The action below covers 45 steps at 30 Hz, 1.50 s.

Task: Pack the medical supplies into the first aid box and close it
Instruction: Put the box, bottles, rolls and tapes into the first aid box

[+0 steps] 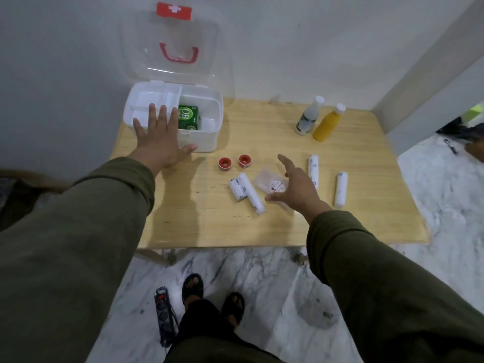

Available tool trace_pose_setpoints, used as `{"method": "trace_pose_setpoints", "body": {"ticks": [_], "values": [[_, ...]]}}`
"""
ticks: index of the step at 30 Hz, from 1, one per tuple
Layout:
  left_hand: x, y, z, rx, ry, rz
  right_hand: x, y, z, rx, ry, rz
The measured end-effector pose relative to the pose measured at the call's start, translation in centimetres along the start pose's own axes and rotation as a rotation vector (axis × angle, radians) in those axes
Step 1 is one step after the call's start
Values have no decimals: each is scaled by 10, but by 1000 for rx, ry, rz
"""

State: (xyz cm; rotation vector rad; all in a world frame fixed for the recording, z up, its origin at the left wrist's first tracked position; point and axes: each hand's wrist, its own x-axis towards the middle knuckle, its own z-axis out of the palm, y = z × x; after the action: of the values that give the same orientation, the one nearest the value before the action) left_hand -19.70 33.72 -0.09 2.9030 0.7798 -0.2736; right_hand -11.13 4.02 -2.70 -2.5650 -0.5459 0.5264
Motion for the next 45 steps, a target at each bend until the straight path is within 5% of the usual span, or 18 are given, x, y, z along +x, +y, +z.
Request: {"method": "trace_pose_setpoints", "body": {"ticks": [12,20,25,45], "values": [[0,-1,-3,12,-47,4,2,-1,-1,-279,-9,14],[-1,-1,-7,-22,-61,6,17,-47,-49,306,254,-132],[1,-7,-14,-81,-60,18,34,-99,-75,457,352,-202],[39,-75,-26,-74,-167,141,108,-209,-8,221,-74,-273]]}}
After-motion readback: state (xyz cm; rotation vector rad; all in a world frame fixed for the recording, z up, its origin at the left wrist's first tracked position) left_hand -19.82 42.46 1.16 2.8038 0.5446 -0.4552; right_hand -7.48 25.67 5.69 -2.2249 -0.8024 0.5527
